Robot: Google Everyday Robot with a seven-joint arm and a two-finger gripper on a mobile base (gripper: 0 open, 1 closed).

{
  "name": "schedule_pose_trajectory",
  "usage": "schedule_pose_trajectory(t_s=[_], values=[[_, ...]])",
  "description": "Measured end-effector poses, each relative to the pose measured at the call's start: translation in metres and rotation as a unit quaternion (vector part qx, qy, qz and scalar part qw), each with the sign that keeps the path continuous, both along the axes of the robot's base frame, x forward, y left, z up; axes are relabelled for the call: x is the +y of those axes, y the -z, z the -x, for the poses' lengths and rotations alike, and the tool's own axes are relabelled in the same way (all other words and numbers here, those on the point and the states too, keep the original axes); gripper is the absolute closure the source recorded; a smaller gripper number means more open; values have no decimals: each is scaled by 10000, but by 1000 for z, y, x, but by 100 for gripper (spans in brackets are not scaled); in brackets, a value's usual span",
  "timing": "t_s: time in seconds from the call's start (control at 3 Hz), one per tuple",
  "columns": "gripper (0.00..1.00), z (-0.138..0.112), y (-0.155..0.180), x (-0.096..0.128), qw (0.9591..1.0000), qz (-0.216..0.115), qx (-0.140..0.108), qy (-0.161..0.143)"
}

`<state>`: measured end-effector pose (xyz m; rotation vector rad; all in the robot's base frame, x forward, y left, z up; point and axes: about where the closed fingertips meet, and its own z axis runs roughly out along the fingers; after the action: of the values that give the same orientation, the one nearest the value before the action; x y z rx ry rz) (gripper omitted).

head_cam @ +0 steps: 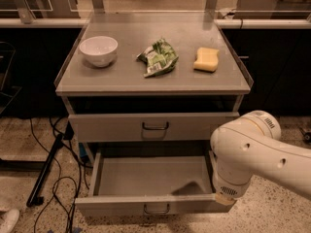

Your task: Close middle drawer

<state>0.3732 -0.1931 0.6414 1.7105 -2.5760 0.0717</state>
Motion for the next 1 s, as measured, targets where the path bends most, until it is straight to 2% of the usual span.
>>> schedule_pose_trajectory(t_s=[0.33,0.67,1.0], values=[[100,14,16,8,9997,-127,231,-14],[100,19,47,18,9980,-296,547,69],[100,-4,91,34,9952,-535,759,306]])
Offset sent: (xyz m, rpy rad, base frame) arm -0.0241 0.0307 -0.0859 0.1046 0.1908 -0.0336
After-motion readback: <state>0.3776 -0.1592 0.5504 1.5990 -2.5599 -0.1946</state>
